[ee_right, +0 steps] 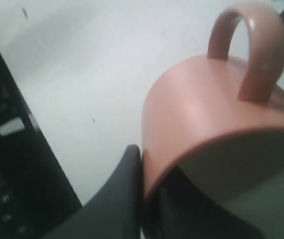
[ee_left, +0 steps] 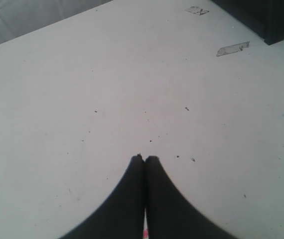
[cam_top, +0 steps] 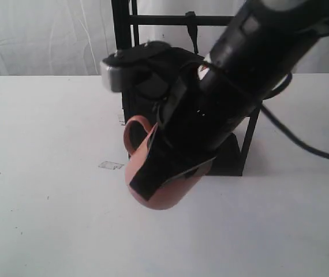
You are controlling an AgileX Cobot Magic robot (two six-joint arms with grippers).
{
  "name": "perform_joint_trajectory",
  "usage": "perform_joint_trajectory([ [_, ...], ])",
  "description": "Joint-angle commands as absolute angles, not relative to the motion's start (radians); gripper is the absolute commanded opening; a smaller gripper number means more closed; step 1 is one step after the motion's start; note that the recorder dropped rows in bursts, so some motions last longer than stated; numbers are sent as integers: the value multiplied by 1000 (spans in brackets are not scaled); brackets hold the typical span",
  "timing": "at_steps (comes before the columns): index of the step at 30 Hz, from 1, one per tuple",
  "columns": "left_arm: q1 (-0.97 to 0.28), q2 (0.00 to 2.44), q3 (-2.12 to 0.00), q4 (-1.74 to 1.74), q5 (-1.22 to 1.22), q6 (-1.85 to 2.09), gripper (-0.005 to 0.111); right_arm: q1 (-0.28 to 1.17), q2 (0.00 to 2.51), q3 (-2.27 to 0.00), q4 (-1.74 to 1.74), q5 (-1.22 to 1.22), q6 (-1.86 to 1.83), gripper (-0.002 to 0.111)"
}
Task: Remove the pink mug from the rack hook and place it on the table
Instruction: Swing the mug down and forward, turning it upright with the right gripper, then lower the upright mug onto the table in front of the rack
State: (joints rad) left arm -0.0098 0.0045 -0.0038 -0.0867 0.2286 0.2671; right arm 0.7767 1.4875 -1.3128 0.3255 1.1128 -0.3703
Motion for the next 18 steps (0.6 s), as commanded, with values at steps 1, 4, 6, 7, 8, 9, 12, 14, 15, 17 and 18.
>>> perform_joint_trajectory([
  [1,-15,0,0,-95,225,267,0,885,1582,-1411,144,1221,-284,0],
  [4,-15,0,0,-95,225,267,0,936,1633,-1445,69,1221,-284,0],
  [6,-15,0,0,-95,225,267,0,953,1659,-1458,38,1221,-284,0],
  [7,-15,0,0,-95,225,267,0,956,1672,-1464,25,1221,-283,0],
  [8,-15,0,0,-95,225,267,0,958,1685,-1465,21,1221,-283,0],
  [9,-15,0,0,-95,225,267,0,958,1698,-1466,18,1221,-278,0],
  [12,-15,0,0,-95,225,267,0,943,1734,-1466,7,1221,-258,0],
  [14,-15,0,0,-95,225,267,0,926,1769,-1466,7,1221,-258,0],
  [15,-15,0,0,-95,225,266,0,920,1783,-1466,7,1221,-258,0],
  [17,-13,0,0,-95,225,265,0,911,1813,-1464,9,1221,-237,0],
  [18,-13,0,0,-95,225,265,0,907,1823,-1464,9,1221,-222,0],
])
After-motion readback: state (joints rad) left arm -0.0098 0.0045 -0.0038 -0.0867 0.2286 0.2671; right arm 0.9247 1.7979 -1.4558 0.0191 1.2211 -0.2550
